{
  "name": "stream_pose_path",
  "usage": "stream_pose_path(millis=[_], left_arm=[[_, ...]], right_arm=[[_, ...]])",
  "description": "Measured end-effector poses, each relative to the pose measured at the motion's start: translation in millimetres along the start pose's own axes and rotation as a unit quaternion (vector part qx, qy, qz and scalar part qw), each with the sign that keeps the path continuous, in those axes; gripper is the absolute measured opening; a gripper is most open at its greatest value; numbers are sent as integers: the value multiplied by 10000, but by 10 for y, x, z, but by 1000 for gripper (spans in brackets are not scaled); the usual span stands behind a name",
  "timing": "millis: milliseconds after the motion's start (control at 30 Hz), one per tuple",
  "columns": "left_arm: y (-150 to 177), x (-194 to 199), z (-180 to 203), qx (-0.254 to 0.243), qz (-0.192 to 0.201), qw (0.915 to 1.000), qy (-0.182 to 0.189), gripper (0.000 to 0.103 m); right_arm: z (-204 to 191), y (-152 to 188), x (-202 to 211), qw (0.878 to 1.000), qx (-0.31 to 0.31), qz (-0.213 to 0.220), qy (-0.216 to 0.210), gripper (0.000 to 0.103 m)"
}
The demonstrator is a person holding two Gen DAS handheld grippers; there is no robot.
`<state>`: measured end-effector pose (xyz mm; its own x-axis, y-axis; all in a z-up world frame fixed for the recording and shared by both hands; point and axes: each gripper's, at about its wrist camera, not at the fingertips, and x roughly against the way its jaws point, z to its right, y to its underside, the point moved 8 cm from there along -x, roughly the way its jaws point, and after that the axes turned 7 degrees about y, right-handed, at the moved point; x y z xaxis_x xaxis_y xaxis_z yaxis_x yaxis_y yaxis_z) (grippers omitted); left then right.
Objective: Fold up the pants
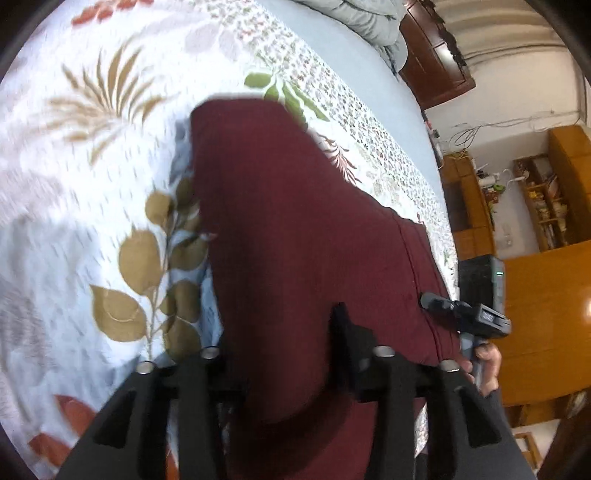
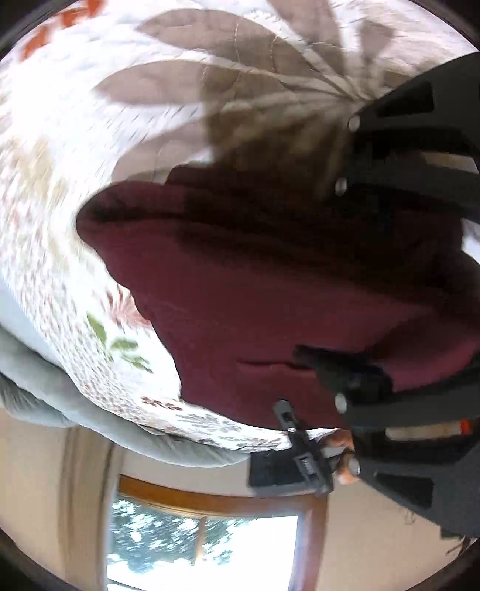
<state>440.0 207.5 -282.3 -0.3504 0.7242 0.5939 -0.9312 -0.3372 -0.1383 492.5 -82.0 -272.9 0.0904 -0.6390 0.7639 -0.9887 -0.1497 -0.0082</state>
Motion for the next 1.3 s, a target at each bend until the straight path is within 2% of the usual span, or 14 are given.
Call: stream_pose_path(millis=[67, 167, 267, 333, 400, 500, 633, 800, 933, 1000, 1133, 1200, 1233, 1300], left_arm=[[17, 0, 48, -105, 68, 9999, -4, 54], [36, 169, 135, -542, 345, 9956, -682, 64], [-5, 593, 220, -914, 1099, 9762, -1628, 67], [6, 783, 446, -1083, 1451, 9756, -1240, 68], [-24, 847, 606, -1300, 1560, 9755, -851, 69], [-153, 756, 825, -1405, 1544, 9777, -216, 77], [-419, 386, 775, -791, 1276, 9882, 312, 77], [-642, 13, 225, 149, 1019, 9924, 673, 76], [-575, 115, 226, 325, 1214, 9868, 1019, 76], [-485, 316, 344, 227, 1422, 9825, 1182, 76], [81, 673, 746, -341, 1592, 9669, 1964, 76], [387, 620, 764, -409, 1489, 9654, 2099, 76], [498, 517, 715, -345, 1357, 9669, 2134, 75], [655, 276, 535, -98, 1179, 9724, 2013, 74]], right_arm=[[60, -18, 11, 9998, -39, -1, -204, 65], [124, -6, 204, 9999, -2, 168, 6, 70], [206, -113, 539, 9970, -52, 613, 479, 69], [93, -256, 782, 9909, -1, 1148, 706, 69], [-150, -356, 883, 9906, 80, 1333, 308, 69], [-561, -505, 706, 9916, 311, 1256, -73, 69], [-620, -615, 265, 9953, 94, 907, -331, 69], [-98, -436, 41, 9967, -127, 798, 34, 0], [-24, -355, 233, 9965, -262, 764, -230, 11], [-278, -253, 410, 9950, -12, 887, -459, 44], [-878, 249, 614, 9861, 799, 819, -1202, 44], [-907, 432, 511, 9876, 986, 687, -1010, 44], [-831, 493, 411, 9900, 984, 576, -836, 41], [-569, 547, 225, 9945, 776, 426, -564, 0]])
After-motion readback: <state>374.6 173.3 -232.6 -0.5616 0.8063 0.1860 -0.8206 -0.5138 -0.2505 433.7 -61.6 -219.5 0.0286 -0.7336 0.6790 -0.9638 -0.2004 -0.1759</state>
